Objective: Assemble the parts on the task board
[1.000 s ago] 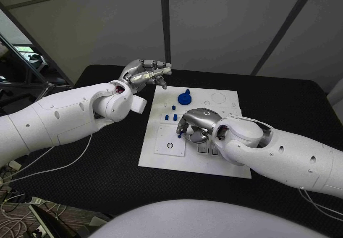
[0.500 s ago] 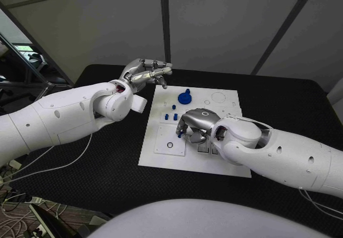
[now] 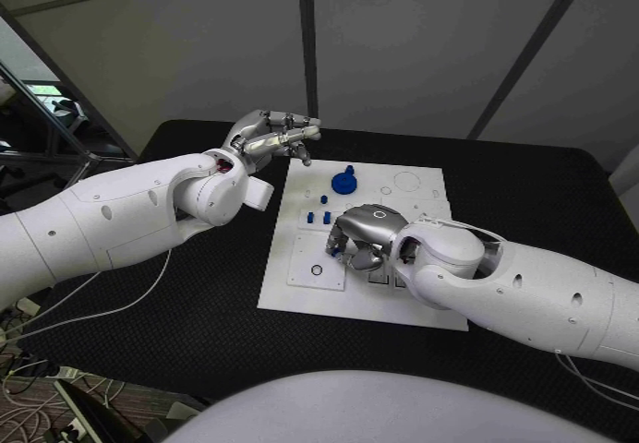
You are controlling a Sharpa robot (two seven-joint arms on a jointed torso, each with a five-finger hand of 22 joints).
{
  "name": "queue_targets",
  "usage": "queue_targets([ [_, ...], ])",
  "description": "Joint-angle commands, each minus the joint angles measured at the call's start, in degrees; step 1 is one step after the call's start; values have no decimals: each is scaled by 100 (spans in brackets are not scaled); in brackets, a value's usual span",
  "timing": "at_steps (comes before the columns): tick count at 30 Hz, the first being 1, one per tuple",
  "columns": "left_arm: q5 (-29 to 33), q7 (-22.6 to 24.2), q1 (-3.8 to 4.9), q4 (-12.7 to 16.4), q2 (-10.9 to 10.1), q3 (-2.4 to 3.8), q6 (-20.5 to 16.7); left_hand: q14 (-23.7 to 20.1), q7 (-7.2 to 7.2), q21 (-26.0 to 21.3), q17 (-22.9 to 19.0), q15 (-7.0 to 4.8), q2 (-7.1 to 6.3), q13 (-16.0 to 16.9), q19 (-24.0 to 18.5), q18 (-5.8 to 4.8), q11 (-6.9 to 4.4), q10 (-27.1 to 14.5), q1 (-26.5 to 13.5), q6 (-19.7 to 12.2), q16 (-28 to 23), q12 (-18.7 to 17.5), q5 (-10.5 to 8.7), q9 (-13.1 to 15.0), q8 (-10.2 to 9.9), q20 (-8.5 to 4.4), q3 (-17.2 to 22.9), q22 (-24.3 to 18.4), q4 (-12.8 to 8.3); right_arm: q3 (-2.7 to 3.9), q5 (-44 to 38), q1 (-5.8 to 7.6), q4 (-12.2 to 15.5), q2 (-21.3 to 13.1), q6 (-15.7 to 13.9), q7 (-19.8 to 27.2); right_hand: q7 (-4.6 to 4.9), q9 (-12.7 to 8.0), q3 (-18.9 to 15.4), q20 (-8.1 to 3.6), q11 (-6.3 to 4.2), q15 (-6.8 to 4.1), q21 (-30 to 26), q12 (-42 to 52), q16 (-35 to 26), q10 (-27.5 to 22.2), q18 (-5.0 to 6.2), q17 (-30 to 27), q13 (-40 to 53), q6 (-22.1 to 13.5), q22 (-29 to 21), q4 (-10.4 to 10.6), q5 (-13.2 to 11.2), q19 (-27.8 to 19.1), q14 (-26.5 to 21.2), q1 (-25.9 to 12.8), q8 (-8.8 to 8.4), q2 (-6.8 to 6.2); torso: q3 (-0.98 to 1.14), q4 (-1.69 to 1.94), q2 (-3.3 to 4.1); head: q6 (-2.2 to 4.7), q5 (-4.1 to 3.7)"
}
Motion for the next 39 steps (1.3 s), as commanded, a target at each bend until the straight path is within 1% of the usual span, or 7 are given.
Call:
queue_targets([
  [1, 22, -8, 9, 0, 9, 6, 74, -27, -4, -20, -8, 25, 31, -5, 0, -110, 12, -34, -3, -28, -34, 34, 1, -6, -36, 27, -35, -8, -1, -21, -2, -26, -29, -3, 87, 23, -21, -120, -73, 38, 56, 59, -157, -26, -175, -414, 34, -186, -111, -432, -240, 33, 35, -147, -32, -138, -48, -123, -1, 0, -2, 1, 1],
  [7, 22, -30, 9, -6, 8, 6, 93, -29, -2, -23, -10, 26, 33, -6, -1, -110, 14, -45, 1, -34, -35, 36, 1, -6, -37, 28, -40, -10, -3, -21, 9, -25, -45, -12, -145, 29, -86, -229, -211, 114, 157, 130, -469, 27, -598, -971, 116, -614, -197, -934, -694, 48, -60, -401, -176, -184, -37, -234, 1, -3, -2, 11, -4],
  [15, 22, -61, 9, -17, 9, 6, 127, -34, 0, -29, -14, 30, 37, -6, -2, -110, 18, -65, 5, -43, -35, 41, 0, -6, -36, 31, -50, -14, -4, -20, -4, -26, 70, -146, -501, 35, -93, -232, -247, 123, 163, 135, -495, 57, -643, -1017, 121, -662, -192, -962, -725, 51, -57, -419, -193, -181, -26, -231, 5, -7, -7, 33, -21],
  [22, 22, -78, 9, -22, -5, 5, 149, -38, 1, -32, -16, 31, 40, -7, -4, -111, 20, -74, 8, -46, -36, 43, 0, -5, -35, 32, -54, -16, -5, -8, -7, -23, 382, -561, -823, 15, -62, -199, -263, 119, 147, 123, -480, 172, -626, -990, 116, -661, -172, -827, -694, 66, 24, -390, -163, -153, 38, -182, 4, -21, -14, 85, -65],
  [23, 22, -79, 9, -22, -9, 5, 150, -38, 1, -32, -16, 31, 40, -7, -4, -111, 20, -74, 8, -46, -36, 43, 0, -5, -35, 32, -54, -16, -5, 9, 6, -20, 441, -640, -849, 8, -60, -194, -263, 117, 144, 121, -479, 188, -626, -984, 116, -662, -171, -804, -692, 69, 30, -387, -160, -151, 46, -177, 2, -23, -16, 100, -87],
  [31, 22, -82, 8, -18, -29, 3, 157, -39, 1, -33, -16, 32, 42, -7, -4, -111, 20, -77, 11, -46, -36, 45, 1, -5, -34, 32, -54, -16, -6, 479, 474, 125, 598, -1220, -668, -3, -53, -172, -317, 106, 125, 109, -427, 284, -581, -948, 98, -628, -166, -688, -606, 111, 25, -330, -124, -199, 76, -211, 0, -27, -25, 268, -268],
  [39, 22, -84, 8, -13, -37, 2, 165, -42, 1, -35, -18, 32, 46, -6, -5, -110, 20, -81, 15, -47, -37, 48, 1, -4, -32, 33, -55, -17, -8, 595, 636, 283, 382, -1589, -301, 42, -65, -173, -465, 97, 116, 102, -396, 335, -526, -1014, 88, -588, -176, -677, -562, 146, 6, -291, -87, -256, 46, -337, -2, -16, -7, 362, -337],
])
